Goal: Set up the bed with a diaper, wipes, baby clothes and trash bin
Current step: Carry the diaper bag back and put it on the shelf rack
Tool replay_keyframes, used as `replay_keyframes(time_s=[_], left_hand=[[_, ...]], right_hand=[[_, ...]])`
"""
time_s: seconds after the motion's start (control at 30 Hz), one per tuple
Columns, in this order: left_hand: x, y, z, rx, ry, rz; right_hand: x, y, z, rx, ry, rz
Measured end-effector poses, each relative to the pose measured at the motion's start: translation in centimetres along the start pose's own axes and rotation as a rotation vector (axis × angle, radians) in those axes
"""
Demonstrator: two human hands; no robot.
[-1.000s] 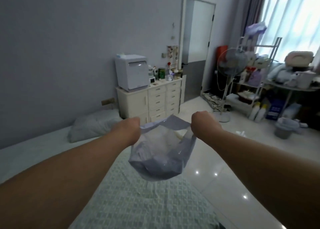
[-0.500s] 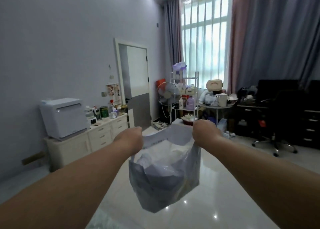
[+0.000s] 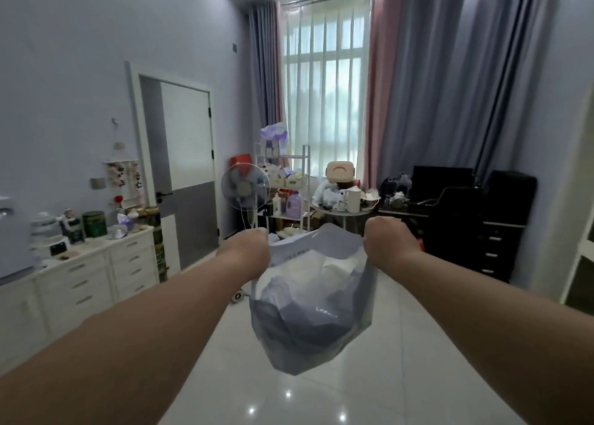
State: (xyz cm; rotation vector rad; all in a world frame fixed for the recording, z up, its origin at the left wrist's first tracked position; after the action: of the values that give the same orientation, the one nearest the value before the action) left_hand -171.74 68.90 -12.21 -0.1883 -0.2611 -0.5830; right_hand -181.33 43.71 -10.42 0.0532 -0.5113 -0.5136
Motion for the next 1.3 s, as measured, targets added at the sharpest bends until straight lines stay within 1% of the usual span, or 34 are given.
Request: replay_keyframes(time_s=[0.17,0.47,0.57,0.77,0.97,1.3], left_hand=[[7.8,-0.1,-2.6,0.013,-0.001,-0.032],[22.7,4.6,-5.6,0.018,-0.019,-0.097],[27.4,6.2,-5.8,0.016,-0.015,-0.097],[35.6,8.1,-6.8,0.021,-0.069,-0.098],[44.6,8.9,-9.1,0.025,-0.077,-0.047],[63.5,8.6,-14.2,0.025,-0.061,0.084]], right_hand=[[6.2,-0.9,-3.2,-0.016,0.002,-0.031],[17.9,1.8,-10.1,-0.011,-0.001,-0.083],[22.5,2.9,-11.6,0.014,-0.010,-0.070],[31.3,4.1,-14.8,0.029,-0.026,-0.031],[40.3,3.9,-19.8,0.073,-0.030,0.008],[61.4,1.3,-28.4,0.036,-0.033,0.149]])
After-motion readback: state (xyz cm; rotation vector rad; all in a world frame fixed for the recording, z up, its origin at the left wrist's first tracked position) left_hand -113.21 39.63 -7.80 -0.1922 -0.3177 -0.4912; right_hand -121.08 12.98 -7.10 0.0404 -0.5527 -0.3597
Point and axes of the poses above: each hand's wrist, its own x-axis towards the middle knuckle, its own z-axis out of the back of the hand, y = z × x, the point moved 2 cm from there along x, towards the middle knuckle, and after that the axes turned 10 degrees about -z, right-handed, at the moved point
